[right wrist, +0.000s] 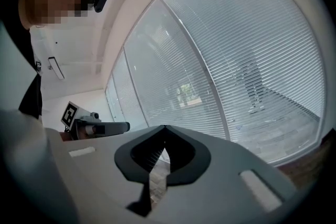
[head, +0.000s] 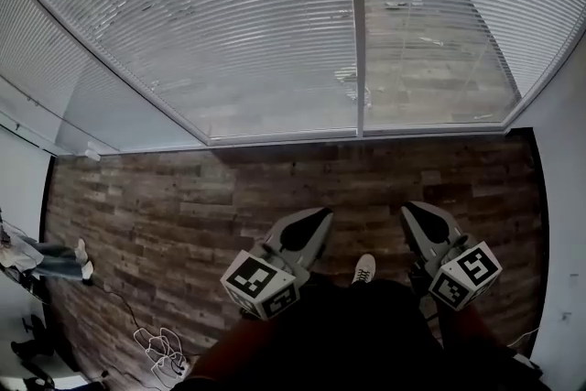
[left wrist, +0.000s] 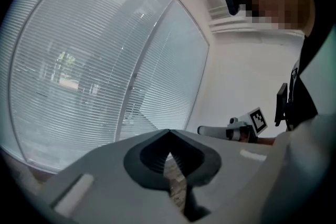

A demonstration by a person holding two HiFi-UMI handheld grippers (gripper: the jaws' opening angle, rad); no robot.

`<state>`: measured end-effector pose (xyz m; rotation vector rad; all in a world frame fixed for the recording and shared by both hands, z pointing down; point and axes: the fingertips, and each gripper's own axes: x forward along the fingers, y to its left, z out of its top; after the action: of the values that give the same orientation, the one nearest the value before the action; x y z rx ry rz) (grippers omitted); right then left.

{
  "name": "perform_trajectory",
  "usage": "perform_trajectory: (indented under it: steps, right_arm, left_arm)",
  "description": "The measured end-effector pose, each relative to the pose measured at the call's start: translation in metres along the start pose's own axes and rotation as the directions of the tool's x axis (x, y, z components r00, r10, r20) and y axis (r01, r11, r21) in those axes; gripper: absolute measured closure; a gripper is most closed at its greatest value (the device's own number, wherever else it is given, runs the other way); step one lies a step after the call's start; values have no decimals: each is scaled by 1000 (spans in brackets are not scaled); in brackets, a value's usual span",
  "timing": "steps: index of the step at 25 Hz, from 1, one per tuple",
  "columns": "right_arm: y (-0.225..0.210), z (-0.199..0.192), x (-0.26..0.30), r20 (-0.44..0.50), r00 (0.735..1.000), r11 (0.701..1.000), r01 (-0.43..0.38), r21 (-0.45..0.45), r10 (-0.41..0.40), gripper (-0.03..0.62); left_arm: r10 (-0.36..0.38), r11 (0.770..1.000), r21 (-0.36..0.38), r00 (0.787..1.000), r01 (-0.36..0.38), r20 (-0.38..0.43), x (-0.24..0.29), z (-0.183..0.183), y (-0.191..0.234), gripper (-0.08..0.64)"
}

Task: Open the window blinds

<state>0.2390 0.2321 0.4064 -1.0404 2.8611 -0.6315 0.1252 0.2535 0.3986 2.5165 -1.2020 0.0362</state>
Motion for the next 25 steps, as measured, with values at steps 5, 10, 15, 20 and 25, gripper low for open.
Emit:
perform_trajectory:
  steps: [5,10,15,20,25]
  right_arm:
    - [-25,-4,7,-28,999,999,-23,31,24,566]
    - [-33,-5,21,-42,998,998,-49,43,51,566]
    - [-27,1,30,-27,998,998,-63,12,64,566]
    - [-23,12,33,-8,998,997,-60,-39,60,566]
    - [-30,29,53,-2,999,997,-34,-68,34,566]
  left_arm:
    - [15,1000,2,1000,-15,-25,24,0,-2,560]
    - [35,999,4,998,-34,-54,33,-3,4,560]
    - [27,1000,5,998,-26,-51,35,2,13,560]
    - [-11,999,38,1000,12,-15,44,15,16,560]
    - [-32,997,72,999,32,0,54,33,37,560]
